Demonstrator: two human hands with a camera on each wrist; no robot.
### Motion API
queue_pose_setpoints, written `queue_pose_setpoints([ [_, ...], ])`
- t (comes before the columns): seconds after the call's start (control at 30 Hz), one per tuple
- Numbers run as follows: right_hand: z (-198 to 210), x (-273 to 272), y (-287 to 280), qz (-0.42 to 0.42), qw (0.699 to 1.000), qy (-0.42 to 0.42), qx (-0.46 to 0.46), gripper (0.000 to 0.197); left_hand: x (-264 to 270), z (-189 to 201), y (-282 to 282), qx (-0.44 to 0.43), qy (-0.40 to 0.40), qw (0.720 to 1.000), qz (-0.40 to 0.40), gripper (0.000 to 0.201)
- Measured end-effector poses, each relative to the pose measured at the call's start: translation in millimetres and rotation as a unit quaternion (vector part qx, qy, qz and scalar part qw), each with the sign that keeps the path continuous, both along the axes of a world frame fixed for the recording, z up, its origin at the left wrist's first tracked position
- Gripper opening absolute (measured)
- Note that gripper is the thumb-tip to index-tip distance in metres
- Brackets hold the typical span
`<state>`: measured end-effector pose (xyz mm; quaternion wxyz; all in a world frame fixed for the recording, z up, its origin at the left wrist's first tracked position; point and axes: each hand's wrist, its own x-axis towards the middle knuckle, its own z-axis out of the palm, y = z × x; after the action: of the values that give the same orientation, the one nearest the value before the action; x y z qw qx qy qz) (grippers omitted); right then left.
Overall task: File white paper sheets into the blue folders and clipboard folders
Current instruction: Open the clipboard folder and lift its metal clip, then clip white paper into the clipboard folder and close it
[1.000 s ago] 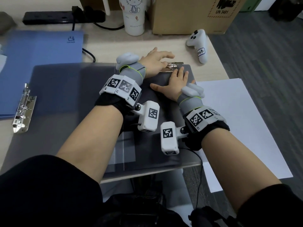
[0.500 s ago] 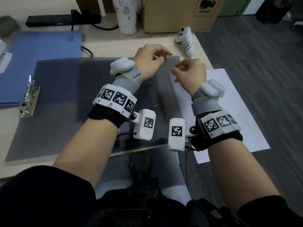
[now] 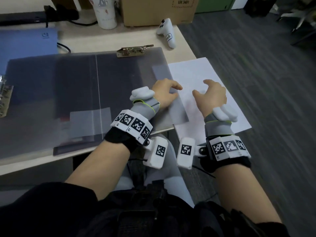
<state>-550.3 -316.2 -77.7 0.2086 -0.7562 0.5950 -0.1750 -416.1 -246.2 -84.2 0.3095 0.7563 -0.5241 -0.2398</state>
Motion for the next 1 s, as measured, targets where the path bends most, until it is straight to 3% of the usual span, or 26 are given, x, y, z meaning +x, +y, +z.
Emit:
queue_pose_setpoints([
  [0.13,-16.0,-21.0,-9.2,-0.036,0.995,0.096,0.021,0.063,-15.0,-11.9,-7.0,0.019,-0.014,1.000,0.007,0.026],
  [0.3,-20.1,-37.7,-15.7,-0.051,0.991,0.110,0.059,0.084,-21.4,-22.1,-12.2,0.021,-0.044,0.998,0.044,0.029],
  [0.67,-14.8,-45.5,-19.2,-0.052,0.997,0.048,-0.013,0.066,-18.3,-16.1,-15.9,0.010,0.027,0.997,0.078,0.025],
  [0.83,-1.4,-41.8,-15.0,-0.039,0.999,0.002,-0.038,0.041,-16.5,-16.2,-15.8,0.010,0.040,0.996,0.080,0.025],
  [0.93,12.7,-33.1,-10.2,-0.014,0.999,0.027,-0.023,0.023,-14.2,-18.7,-16.0,0.006,0.052,0.996,0.074,0.026],
  [1.0,20.4,-27.5,-5.5,0.016,0.999,0.043,0.002,0.019,-12.6,-20.3,-16.3,-0.011,0.114,0.991,0.063,0.024],
])
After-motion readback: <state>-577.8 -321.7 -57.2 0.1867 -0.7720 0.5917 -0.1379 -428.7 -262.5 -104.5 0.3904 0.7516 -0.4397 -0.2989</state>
